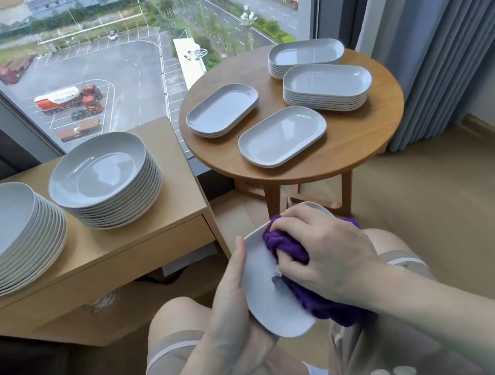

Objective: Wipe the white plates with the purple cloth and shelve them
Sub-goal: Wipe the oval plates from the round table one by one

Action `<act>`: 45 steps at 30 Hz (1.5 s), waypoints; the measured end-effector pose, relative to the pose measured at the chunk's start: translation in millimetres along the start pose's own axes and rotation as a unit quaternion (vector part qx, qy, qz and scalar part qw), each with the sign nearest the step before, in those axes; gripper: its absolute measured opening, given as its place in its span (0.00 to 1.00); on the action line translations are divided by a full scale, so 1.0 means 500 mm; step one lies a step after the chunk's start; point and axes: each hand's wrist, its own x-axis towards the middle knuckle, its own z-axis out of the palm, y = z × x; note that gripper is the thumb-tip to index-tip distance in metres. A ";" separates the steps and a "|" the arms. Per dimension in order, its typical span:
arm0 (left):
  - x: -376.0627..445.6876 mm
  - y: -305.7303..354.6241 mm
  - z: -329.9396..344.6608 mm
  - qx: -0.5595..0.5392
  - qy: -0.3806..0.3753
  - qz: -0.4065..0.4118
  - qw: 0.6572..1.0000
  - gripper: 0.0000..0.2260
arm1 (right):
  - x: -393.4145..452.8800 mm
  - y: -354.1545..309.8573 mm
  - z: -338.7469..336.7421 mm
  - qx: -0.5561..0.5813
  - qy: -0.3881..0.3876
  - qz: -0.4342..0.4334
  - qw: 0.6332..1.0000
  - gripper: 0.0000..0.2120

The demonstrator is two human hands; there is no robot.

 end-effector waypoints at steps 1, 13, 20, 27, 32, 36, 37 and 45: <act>0.003 0.002 -0.005 -0.003 -0.010 0.011 1.000 0.29 | 0.006 0.012 -0.002 -0.009 -0.002 0.021 1.000 0.14; 0.011 0.058 -0.026 -0.008 0.021 0.103 0.994 0.31 | 0.008 -0.002 -0.004 0.001 -0.121 0.039 0.992 0.15; 0.020 0.024 -0.017 -0.018 0.046 0.068 0.996 0.36 | -0.025 -0.071 -0.003 0.092 -0.141 -0.074 0.983 0.13; 0.017 -0.008 -0.005 0.058 0.005 0.061 0.996 0.30 | -0.014 -0.059 -0.006 0.093 -0.057 -0.085 0.990 0.15; 0.022 -0.010 -0.006 0.073 -0.009 0.061 0.995 0.25 | 0.002 -0.031 -0.004 0.051 0.017 -0.072 0.996 0.14; 0.010 0.004 -0.008 0.057 -0.018 0.059 0.996 0.26 | 0.021 0.007 -0.010 -0.021 0.005 -0.024 0.999 0.16; 0.005 0.008 -0.010 0.063 -0.019 0.067 0.996 0.27 | 0.031 0.021 -0.015 -0.036 -0.003 0.003 0.999 0.16; 0.012 0.076 -0.030 0.063 0.044 0.127 0.989 0.28 | 0.069 0.095 -0.052 -0.061 -0.098 0.157 0.981 0.15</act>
